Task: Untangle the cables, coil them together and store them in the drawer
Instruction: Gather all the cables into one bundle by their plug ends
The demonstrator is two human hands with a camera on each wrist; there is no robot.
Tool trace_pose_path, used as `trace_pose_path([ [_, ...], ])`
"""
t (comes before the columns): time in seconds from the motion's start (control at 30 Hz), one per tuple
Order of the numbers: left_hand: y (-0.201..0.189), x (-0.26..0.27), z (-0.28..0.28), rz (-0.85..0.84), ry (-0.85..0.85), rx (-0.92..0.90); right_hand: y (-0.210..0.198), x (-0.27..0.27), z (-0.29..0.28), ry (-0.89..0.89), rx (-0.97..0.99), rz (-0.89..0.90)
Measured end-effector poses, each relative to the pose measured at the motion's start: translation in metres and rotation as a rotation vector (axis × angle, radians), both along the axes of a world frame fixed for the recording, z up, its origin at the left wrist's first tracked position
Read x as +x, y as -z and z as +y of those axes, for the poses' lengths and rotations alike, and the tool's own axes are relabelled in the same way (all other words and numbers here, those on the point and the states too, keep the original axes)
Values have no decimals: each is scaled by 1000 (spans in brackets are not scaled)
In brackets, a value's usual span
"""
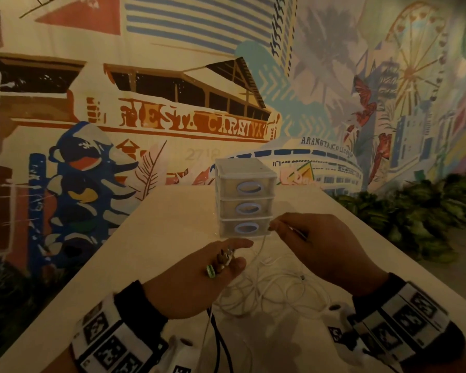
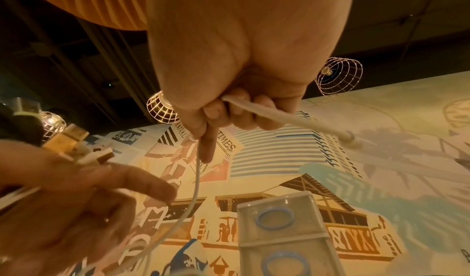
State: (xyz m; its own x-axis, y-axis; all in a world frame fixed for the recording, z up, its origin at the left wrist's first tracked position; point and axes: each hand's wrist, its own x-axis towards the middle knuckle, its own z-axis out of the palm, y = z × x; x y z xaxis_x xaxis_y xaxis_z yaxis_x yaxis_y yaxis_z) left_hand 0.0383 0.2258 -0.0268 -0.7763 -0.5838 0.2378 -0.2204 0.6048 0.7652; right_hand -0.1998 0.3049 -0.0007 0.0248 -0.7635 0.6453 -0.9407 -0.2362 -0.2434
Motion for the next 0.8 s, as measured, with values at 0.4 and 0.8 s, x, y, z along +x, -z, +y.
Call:
trace_pose_path([
  [0.4, 5, -1, 2, -141, -170, -304, -47, 5, 7, -43, -292, -51],
  [0.8, 0, 14, -7, 12, -345, -106, -19, -38, 52, 93, -300, -176],
])
